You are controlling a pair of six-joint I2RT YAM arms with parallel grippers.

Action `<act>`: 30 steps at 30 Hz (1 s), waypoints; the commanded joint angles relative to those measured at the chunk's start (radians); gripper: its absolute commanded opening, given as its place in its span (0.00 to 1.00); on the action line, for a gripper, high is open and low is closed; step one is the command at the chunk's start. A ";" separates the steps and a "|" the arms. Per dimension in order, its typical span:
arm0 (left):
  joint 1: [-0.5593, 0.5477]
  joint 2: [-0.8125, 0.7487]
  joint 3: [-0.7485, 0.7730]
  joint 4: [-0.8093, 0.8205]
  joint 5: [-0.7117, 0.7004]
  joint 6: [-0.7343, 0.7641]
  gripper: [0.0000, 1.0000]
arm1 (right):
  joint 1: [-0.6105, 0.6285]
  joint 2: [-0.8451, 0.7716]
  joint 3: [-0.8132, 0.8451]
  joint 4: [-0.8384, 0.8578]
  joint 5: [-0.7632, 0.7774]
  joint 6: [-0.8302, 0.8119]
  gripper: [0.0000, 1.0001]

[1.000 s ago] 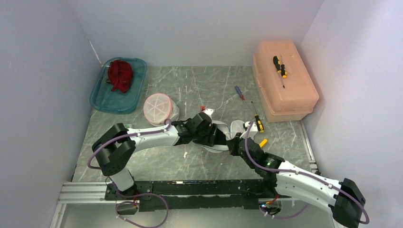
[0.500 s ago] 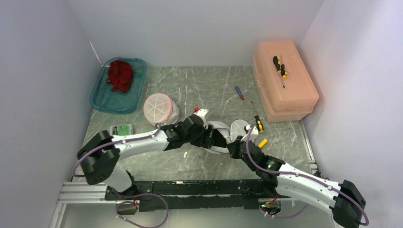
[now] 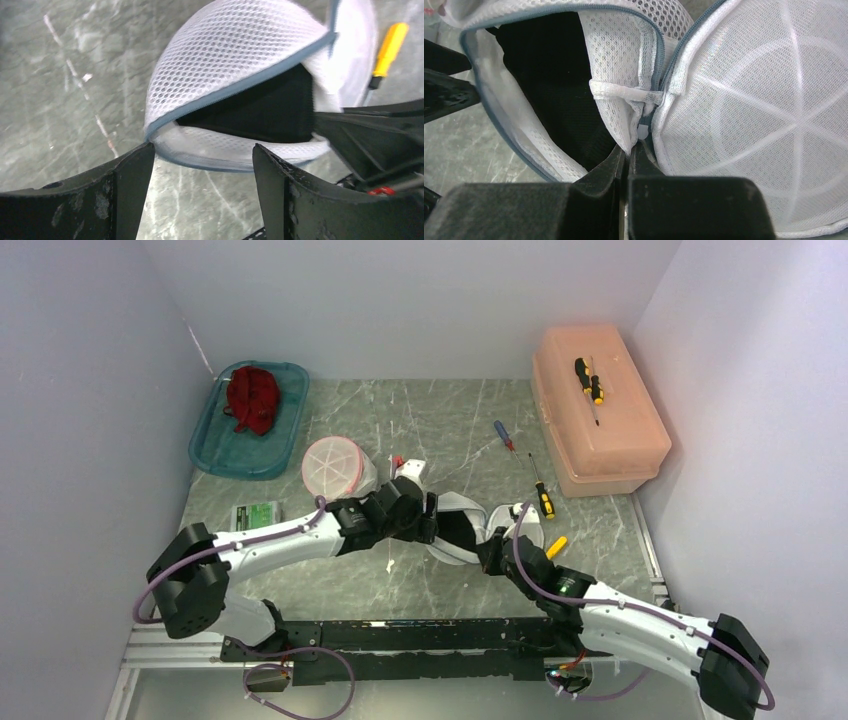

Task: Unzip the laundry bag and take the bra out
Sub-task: Pick up the bra from the laundry bag.

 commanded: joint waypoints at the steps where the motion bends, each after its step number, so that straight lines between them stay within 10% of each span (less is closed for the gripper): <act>1: 0.013 0.017 0.047 -0.106 -0.147 -0.055 0.77 | 0.009 -0.024 0.005 0.039 -0.003 0.000 0.00; 13: 0.109 0.093 0.064 -0.023 0.027 -0.023 0.66 | 0.008 -0.078 0.004 -0.015 0.005 -0.006 0.00; 18: 0.113 0.101 0.034 0.009 0.069 -0.042 0.29 | 0.009 -0.090 0.020 -0.039 0.008 -0.014 0.00; 23: 0.113 0.077 -0.007 0.028 0.084 -0.021 0.03 | 0.009 -0.118 0.112 -0.110 0.008 -0.063 0.51; 30: 0.113 0.035 -0.070 0.106 0.136 0.039 0.03 | 0.009 -0.076 0.303 -0.140 -0.072 -0.216 0.59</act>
